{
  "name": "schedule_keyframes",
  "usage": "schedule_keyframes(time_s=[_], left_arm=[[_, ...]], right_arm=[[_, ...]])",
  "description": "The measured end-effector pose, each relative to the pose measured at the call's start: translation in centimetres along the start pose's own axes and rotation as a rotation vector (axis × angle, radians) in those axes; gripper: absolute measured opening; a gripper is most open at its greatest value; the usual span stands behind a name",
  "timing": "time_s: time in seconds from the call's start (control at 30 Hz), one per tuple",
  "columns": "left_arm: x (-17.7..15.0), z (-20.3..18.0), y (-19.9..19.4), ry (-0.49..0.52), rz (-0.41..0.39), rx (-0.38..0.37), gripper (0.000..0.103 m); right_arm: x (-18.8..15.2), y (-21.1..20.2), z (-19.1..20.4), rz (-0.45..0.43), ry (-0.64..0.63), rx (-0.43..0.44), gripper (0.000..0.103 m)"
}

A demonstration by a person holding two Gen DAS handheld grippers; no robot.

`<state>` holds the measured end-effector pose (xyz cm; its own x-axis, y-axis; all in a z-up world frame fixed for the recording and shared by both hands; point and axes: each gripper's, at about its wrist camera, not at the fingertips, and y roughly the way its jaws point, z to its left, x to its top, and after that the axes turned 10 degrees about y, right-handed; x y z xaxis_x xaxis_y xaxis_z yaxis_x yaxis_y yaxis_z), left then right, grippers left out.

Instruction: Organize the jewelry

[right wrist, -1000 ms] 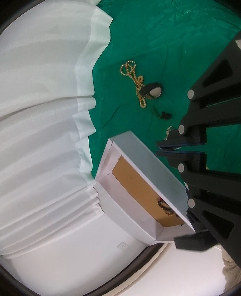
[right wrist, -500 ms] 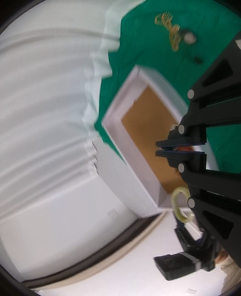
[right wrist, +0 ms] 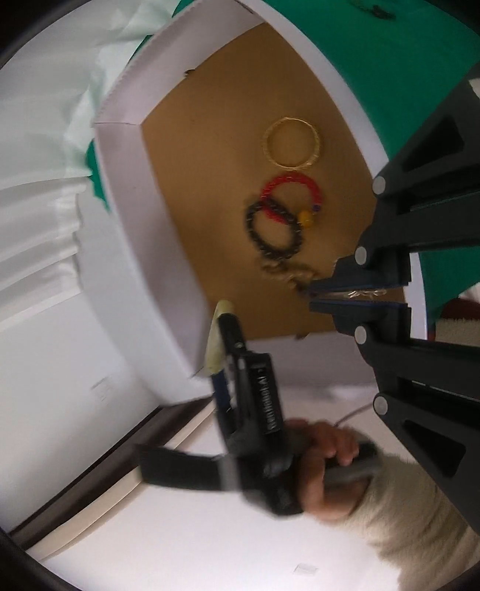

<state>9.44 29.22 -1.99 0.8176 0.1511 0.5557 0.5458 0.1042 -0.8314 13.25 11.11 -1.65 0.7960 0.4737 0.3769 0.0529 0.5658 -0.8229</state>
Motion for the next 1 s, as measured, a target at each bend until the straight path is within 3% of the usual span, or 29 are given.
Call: schedule_keyframes(time_s=[0.07,0.1,0.13,0.23,0.43,0.53,0.63,0.8,1.0], left_arm=[[-0.5,-0.4,-0.8,0.003,-0.023,-0.014,0.095],[-0.6,-0.8,-1.5,0.009,-0.041,-0.021,0.095],[-0.7,-1.3,-2.3,0.020,-0.059,-0.024,0.096],[-1.1,-3.1,-4.5,0.051,-0.113,-0.038,0.098],[-2.0,-10.7,-7.3,0.136,-0.181,-0.185,0.099],[-2.8,-15.6,-7.8,0.192,-0.185,-0.268,0.100],[-4.2,-21.1,-6.8,0.285,-0.166,-0.330,0.101],[-6.5,-28.9,-2.3,0.434,-0.137,-0.326,0.101],[-7.2,-34.0,3.9,0.520,-0.088,-0.245,0.100]], right_arm=[[-0.7,-0.1,-0.4,-0.027,0.024,-0.012,0.034],[-0.9,-0.6,-0.8,-0.044,0.044,0.001,0.063],[-1.4,-1.5,-1.4,-0.071,0.065,0.011,0.076],[-2.7,-4.1,-3.3,-0.144,0.092,-0.026,0.076],[-8.3,-10.5,-8.7,-0.368,0.116,-0.369,0.079],[-12.7,-13.2,-13.3,-0.468,0.203,-0.518,0.079],[-16.4,-15.0,-17.8,-0.498,0.315,-0.632,0.079],[-21.5,-17.3,-24.6,-0.506,0.494,-0.818,0.079],[-23.4,-18.3,-29.1,-0.490,0.600,-0.851,0.079]])
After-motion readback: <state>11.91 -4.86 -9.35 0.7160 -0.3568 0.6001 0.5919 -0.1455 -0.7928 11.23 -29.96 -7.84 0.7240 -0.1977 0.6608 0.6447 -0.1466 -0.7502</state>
